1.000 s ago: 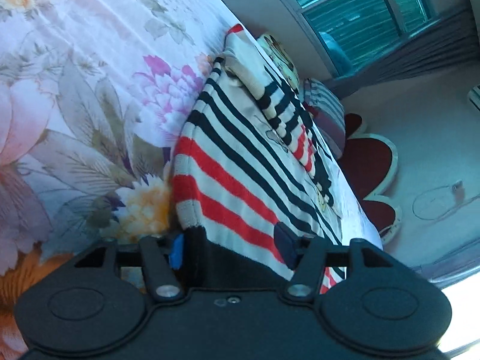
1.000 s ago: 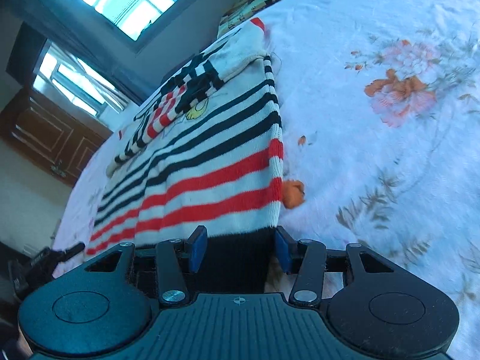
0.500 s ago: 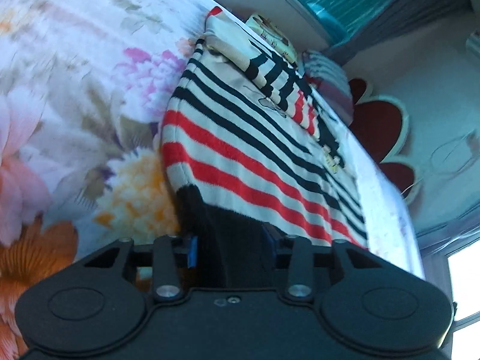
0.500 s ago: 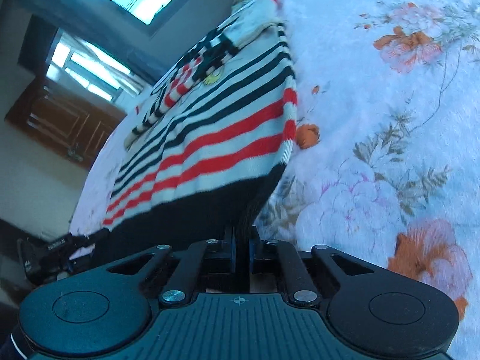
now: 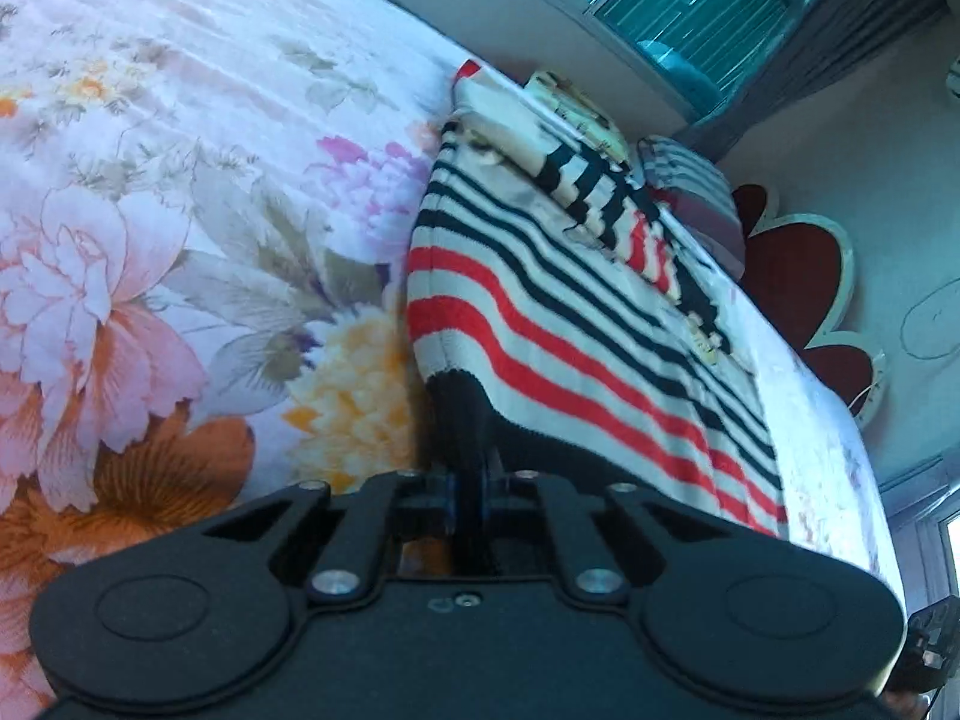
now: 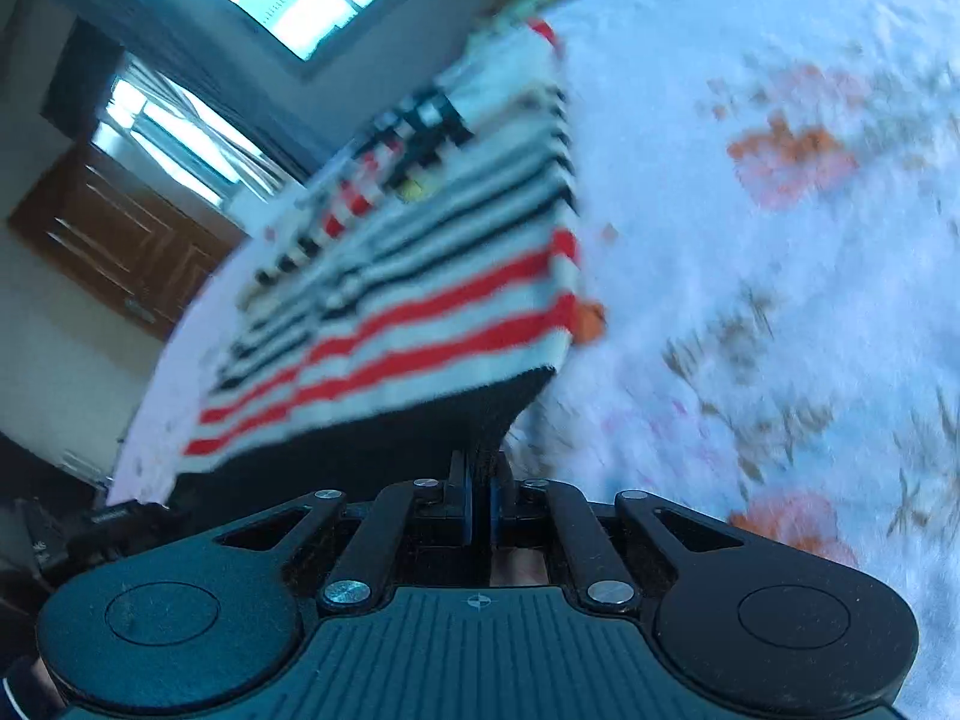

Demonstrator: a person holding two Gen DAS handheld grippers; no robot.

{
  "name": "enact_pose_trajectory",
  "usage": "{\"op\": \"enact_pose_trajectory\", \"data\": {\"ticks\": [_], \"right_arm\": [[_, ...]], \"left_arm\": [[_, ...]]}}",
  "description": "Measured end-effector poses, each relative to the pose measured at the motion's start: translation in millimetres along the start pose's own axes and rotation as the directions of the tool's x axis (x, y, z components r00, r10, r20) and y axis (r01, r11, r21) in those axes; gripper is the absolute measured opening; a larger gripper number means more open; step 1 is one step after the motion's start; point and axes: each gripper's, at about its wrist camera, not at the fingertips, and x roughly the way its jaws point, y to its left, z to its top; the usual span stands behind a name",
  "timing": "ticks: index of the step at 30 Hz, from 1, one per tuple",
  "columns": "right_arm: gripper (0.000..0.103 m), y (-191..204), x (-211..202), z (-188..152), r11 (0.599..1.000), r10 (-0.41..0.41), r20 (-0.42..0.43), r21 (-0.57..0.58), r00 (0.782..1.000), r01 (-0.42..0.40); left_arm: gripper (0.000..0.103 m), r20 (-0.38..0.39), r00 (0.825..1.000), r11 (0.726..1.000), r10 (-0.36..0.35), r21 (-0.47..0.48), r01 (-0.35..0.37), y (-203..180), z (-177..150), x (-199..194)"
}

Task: Fold small clothes
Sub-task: 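Grasp the black hem band with both tools and lift it toward the collar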

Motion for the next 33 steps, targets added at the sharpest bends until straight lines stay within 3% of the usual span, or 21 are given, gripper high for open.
{"op": "enact_pose_trajectory", "data": {"ticks": [4, 7, 9, 15, 18, 21, 25, 33], "right_arm": [[0.004, 7, -7, 10, 0.999, 0.015, 0.019, -0.029, 1.000, -0.015], [0.004, 21, -17, 21, 0.997, 0.034, 0.041, -0.074, 0.999, -0.031], [0.004, 30, -18, 30, 0.993, 0.027, 0.043, -0.114, 0.999, -0.022], [0.004, 48, -22, 85, 0.991, 0.067, 0.094, -0.124, 0.993, -0.055], [0.004, 60, -17, 122, 0.990, 0.089, 0.123, -0.124, 0.988, -0.074], [0.004, 69, -2, 157, 0.991, 0.090, 0.159, -0.113, 0.983, -0.073], [0.004, 69, 38, 201, 0.997, 0.050, 0.171, -0.061, 0.984, -0.040], [0.004, 39, 147, 291, 1.000, -0.019, 0.168, 0.017, 0.986, 0.017]], "left_arm": [[0.006, 0.018, 0.999, 0.997, -0.026, -0.067, 0.027, 5, 5, -6], [0.006, 0.037, 0.999, 1.000, -0.028, 0.007, 0.027, -20, 14, -20], [0.006, 0.043, 0.998, 0.999, -0.046, 0.003, 0.046, -26, 24, -24], [0.006, 0.120, 0.986, 0.991, -0.115, -0.058, 0.123, -42, 70, -30], [0.006, 0.130, 0.983, 0.990, -0.131, -0.036, 0.136, -53, 93, -21], [0.006, 0.116, 0.985, 0.992, -0.124, 0.003, 0.125, -65, 122, 5], [0.006, 0.120, 0.984, 0.989, -0.135, -0.041, 0.141, -64, 165, 42], [0.006, 0.041, 0.993, 0.994, -0.111, 0.003, 0.111, -60, 245, 160]]}}
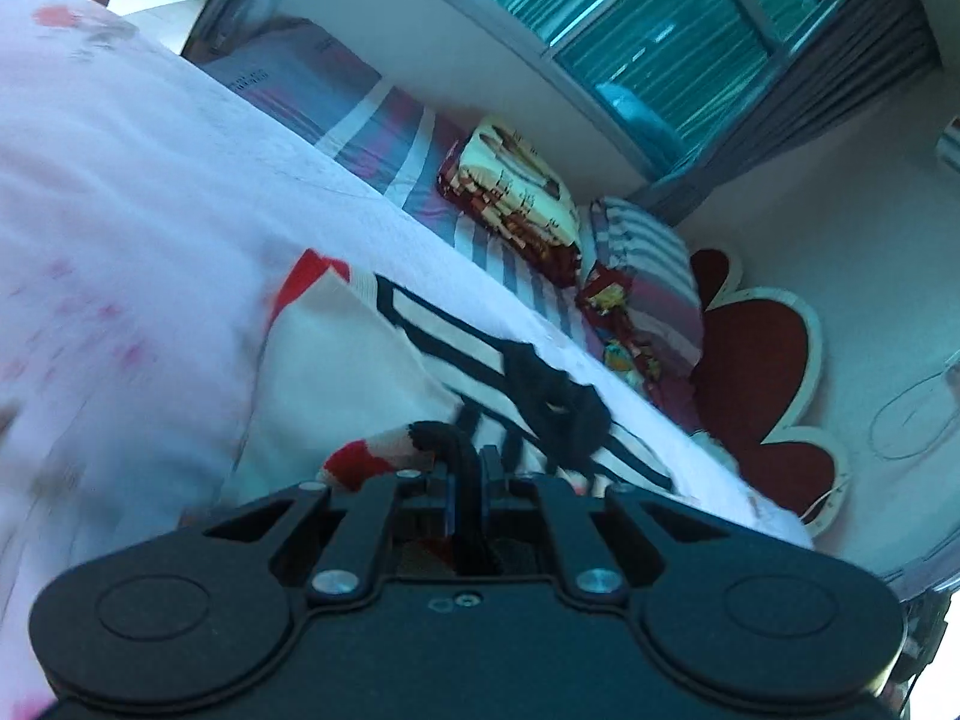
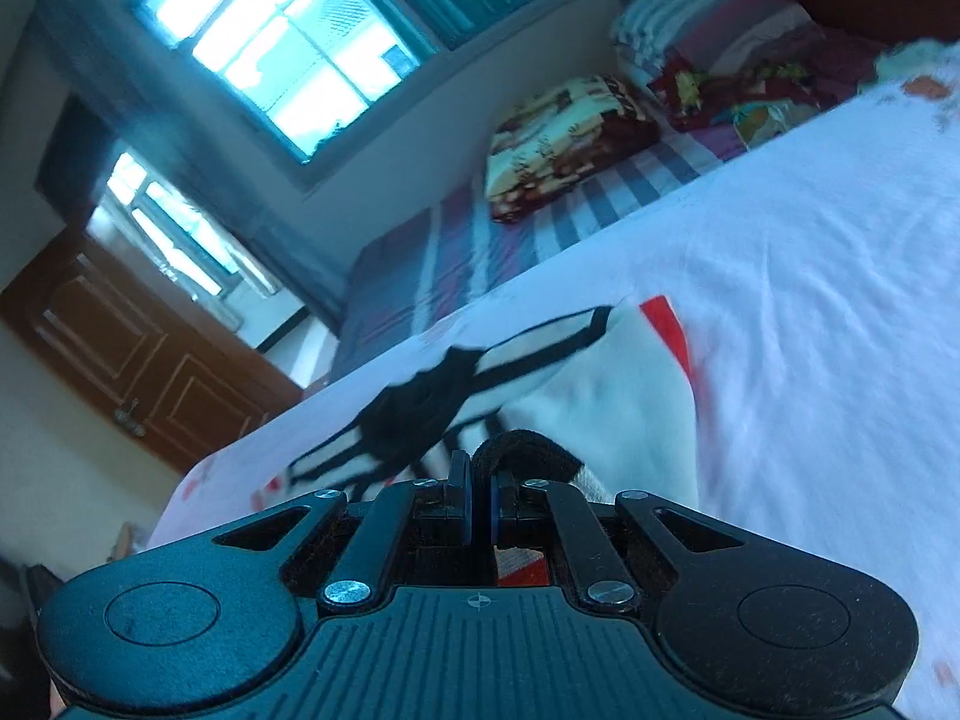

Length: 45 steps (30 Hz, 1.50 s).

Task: Fold small clothes
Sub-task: 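Grasp the black hem band with both tools and lift it toward the collar, then lay the hem band over the collar with both tools and release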

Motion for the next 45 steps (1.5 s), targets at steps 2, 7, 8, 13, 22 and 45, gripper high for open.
{"op": "enact_pose_trajectory", "data": {"ticks": [2, 7, 8, 13, 22, 45], "right_arm": [[0.004, -12, 31, 14, 1.000, -0.019, -0.010, 0.023, 1.000, 0.020], [0.009, -32, 90, 35, 0.998, -0.058, -0.038, 0.018, 0.998, 0.059], [0.015, -36, 93, 38, 0.998, -0.064, -0.025, 0.020, 0.998, 0.064], [0.086, -41, 70, 46, 0.996, -0.087, 0.155, -0.013, 0.984, 0.090], [0.047, -11, 112, 10, 0.931, -0.178, -0.020, -0.328, 0.984, 0.162], [0.002, 9, 147, -36, 0.771, -0.315, 0.277, -0.483, 0.908, 0.415]], "left_arm": [[0.006, -0.016, 1.000, 1.000, 0.003, 0.004, -0.003, 7, 15, 29], [0.033, -0.056, 0.998, 0.999, -0.022, 0.038, 0.024, 15, 34, 76], [0.053, -0.041, 0.999, 0.999, -0.006, 0.045, 0.008, 14, 37, 78], [0.064, 0.034, 0.999, 0.990, -0.027, 0.136, 0.023, 10, 46, 69], [0.052, -0.106, 0.975, 0.836, 0.194, 0.538, -0.108, -34, 31, 111], [0.004, 0.205, 0.961, 0.834, 0.185, 0.485, -0.264, -39, 39, 95]]}}
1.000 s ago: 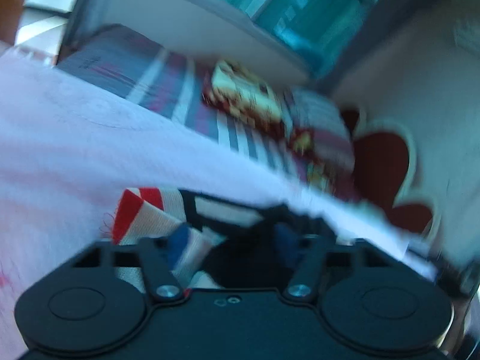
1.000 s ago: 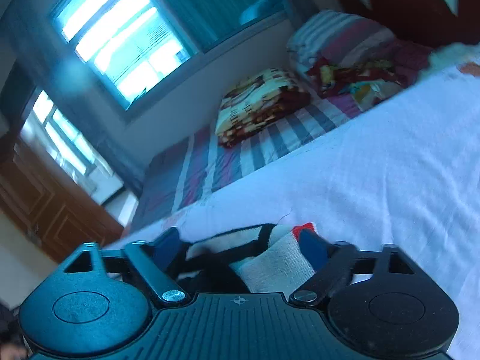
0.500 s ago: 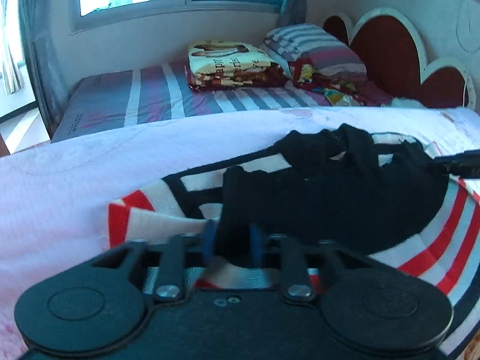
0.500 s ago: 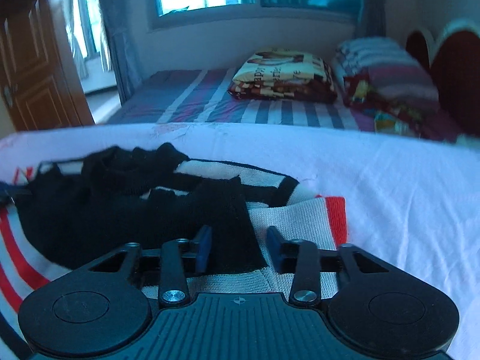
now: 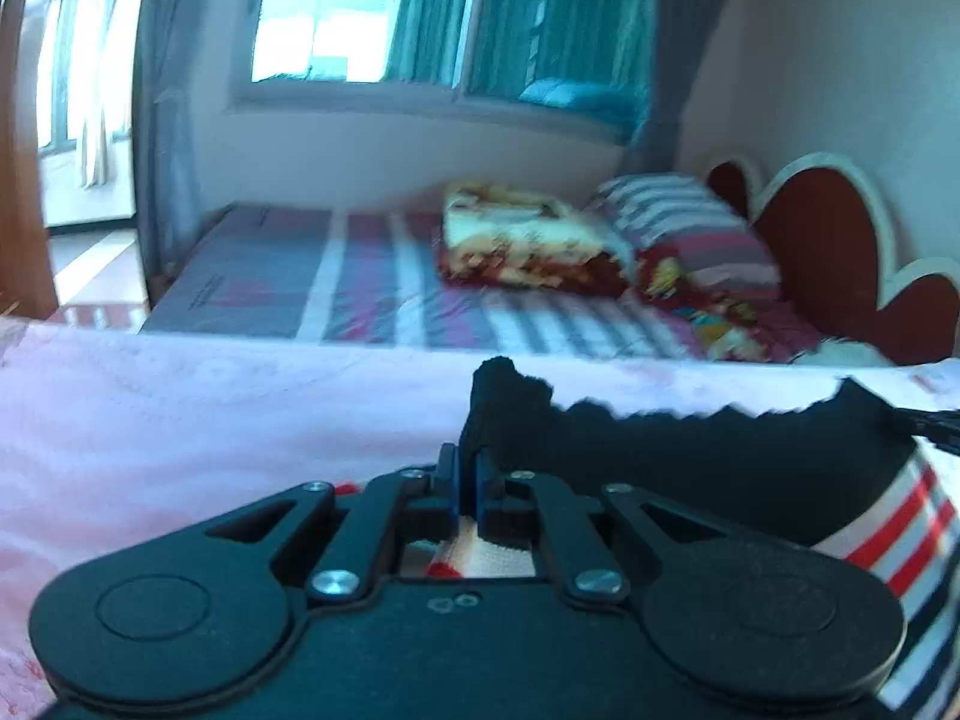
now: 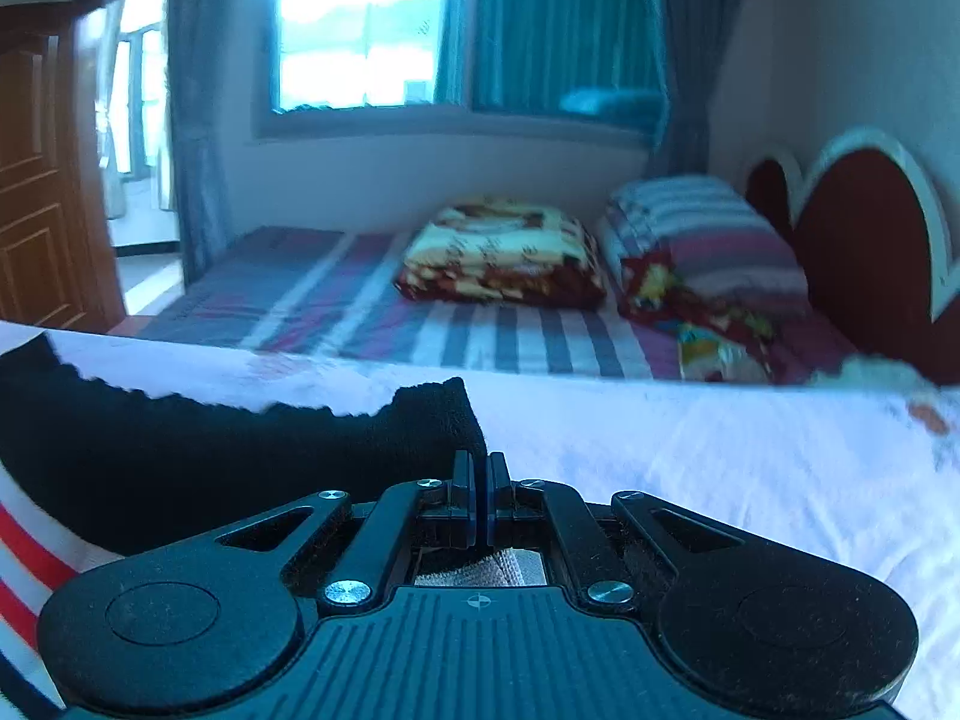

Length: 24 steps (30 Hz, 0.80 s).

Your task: Fold small clothes

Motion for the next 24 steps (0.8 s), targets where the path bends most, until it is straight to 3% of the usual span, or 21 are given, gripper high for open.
{"op": "enact_pose_trajectory", "data": {"ticks": [3, 7, 9, 11, 12, 13, 18, 22, 24], "right_arm": [[0.002, -5, 27, -8, 0.999, -0.031, -0.126, 0.030, 0.992, 0.036], [0.002, -3, 25, -13, 0.999, -0.051, -0.121, 0.012, 0.991, 0.053], [0.005, -5, 16, -7, 0.998, -0.048, -0.108, 0.031, 0.993, 0.052], [0.020, 1, -2, 3, 1.000, -0.018, -0.022, 0.015, 1.000, 0.018], [0.034, 7, -3, 8, 1.000, 0.025, -0.010, 0.012, 1.000, -0.025], [0.042, 16, -1, 13, 0.998, 0.063, -0.023, 0.011, 0.998, -0.063], [0.043, 81, 19, 18, 0.976, 0.204, -0.102, -0.062, 0.974, -0.211], [0.043, 101, 29, 3, 0.961, 0.204, -0.155, -0.155, 0.967, -0.228], [0.043, 84, 31, -4, 0.970, 0.133, -0.153, -0.180, 0.979, -0.160]], "left_arm": [[0.004, -0.116, 0.992, 0.999, 0.050, 0.012, -0.049, -3, -10, 29], [0.013, -0.120, 0.985, 0.991, 0.121, 0.067, -0.113, -13, -9, 36], [0.031, -0.107, 0.986, 0.991, 0.131, 0.050, -0.126, -9, -6, 29], [0.066, -0.041, 0.992, 0.993, 0.117, 0.035, -0.116, -11, 0, 12], [0.071, -0.005, 0.995, 0.994, 0.100, 0.037, -0.100, -17, 4, 6], [0.073, 0.000, 0.998, 0.997, 0.067, 0.048, -0.067, -27, 9, 4], [0.069, -0.048, 0.998, 0.992, -0.040, 0.116, 0.045, -97, 19, 30], [0.069, -0.111, 0.994, 0.984, -0.026, 0.171, 0.045, -116, 1, 51], [0.068, -0.136, 0.991, 0.982, 0.015, 0.189, 0.011, -100, -12, 54]]}}
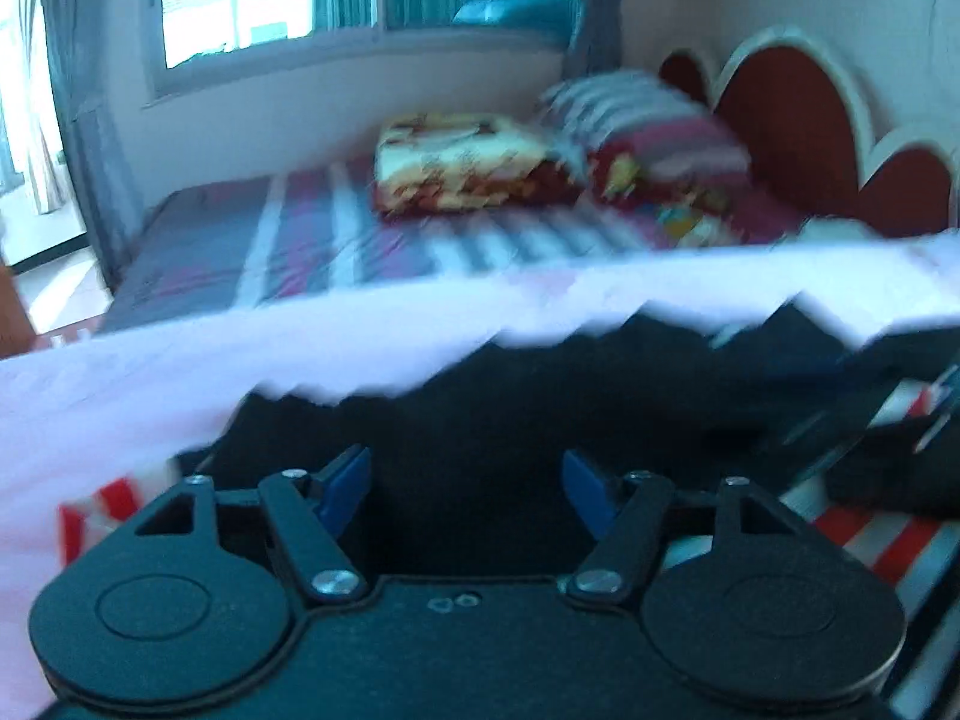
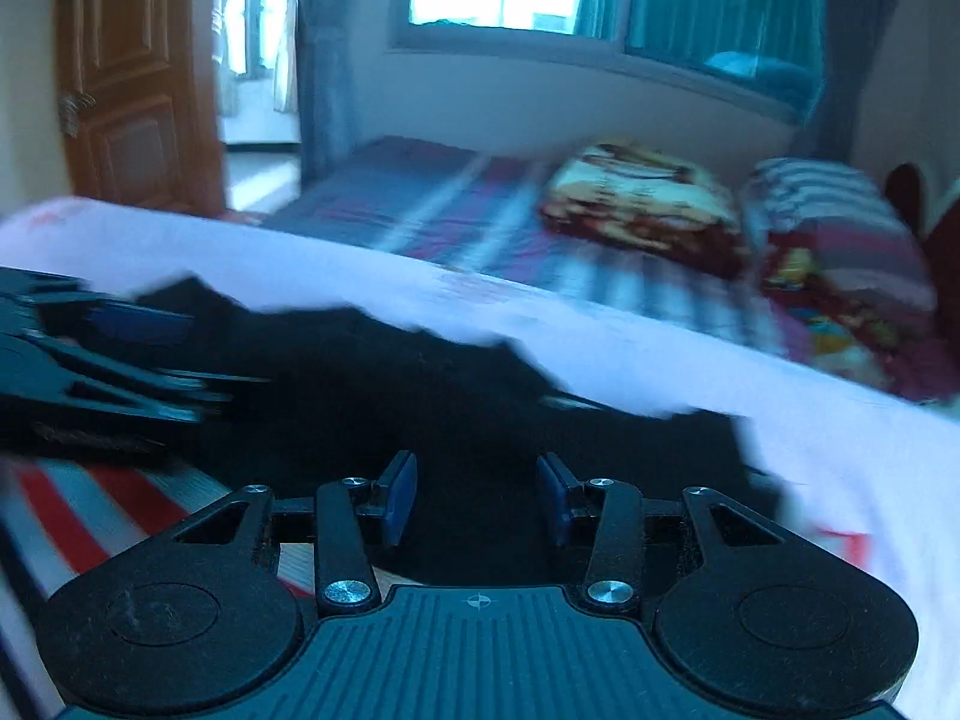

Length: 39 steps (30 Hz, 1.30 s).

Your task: Fold small clothes

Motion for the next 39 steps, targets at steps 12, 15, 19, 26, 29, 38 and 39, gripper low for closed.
{"op": "enact_pose_trajectory", "data": {"ticks": [12, 15, 19, 26, 29, 38, 39], "right_arm": [[0.043, -16, -62, -19, 0.998, 0.050, 0.042, 0.043, 0.998, -0.051], [0.043, 21, -63, -26, 0.991, 0.125, 0.013, -0.041, 0.992, -0.125], [0.043, 29, -62, -47, 0.993, 0.088, -0.040, -0.082, 0.995, -0.091], [0.042, -48, -97, -79, 0.997, 0.001, -0.066, 0.076, 0.998, 0.004], [0.043, -35, -114, -72, 0.997, -0.031, -0.038, 0.071, 0.999, 0.034], [0.043, 62, -128, -68, 0.994, 0.092, -0.015, 0.058, 0.996, -0.091], [0.043, 69, -123, -72, 0.997, 0.066, -0.056, 0.044, 0.996, -0.063]], "left_arm": [[0.066, 0.082, 0.996, 0.996, -0.043, -0.076, 0.049, 14, -17, -63], [0.068, 0.055, 0.994, 0.995, -0.098, -0.022, 0.100, -26, -27, -67], [0.076, 0.002, 0.998, 0.996, -0.055, 0.073, 0.054, -39, -49, -61], [0.083, 0.004, 0.999, 0.993, 0.042, -0.109, -0.041, 47, -86, -100], [0.071, -0.010, 0.997, 0.988, 0.073, -0.135, -0.074, 40, -82, -117], [0.076, -0.025, 1.000, 0.999, 0.019, -0.050, -0.021, -59, -90, -134], [0.077, -0.048, 0.998, 0.999, 0.042, -0.028, -0.043, -64, -96, -131]]}}
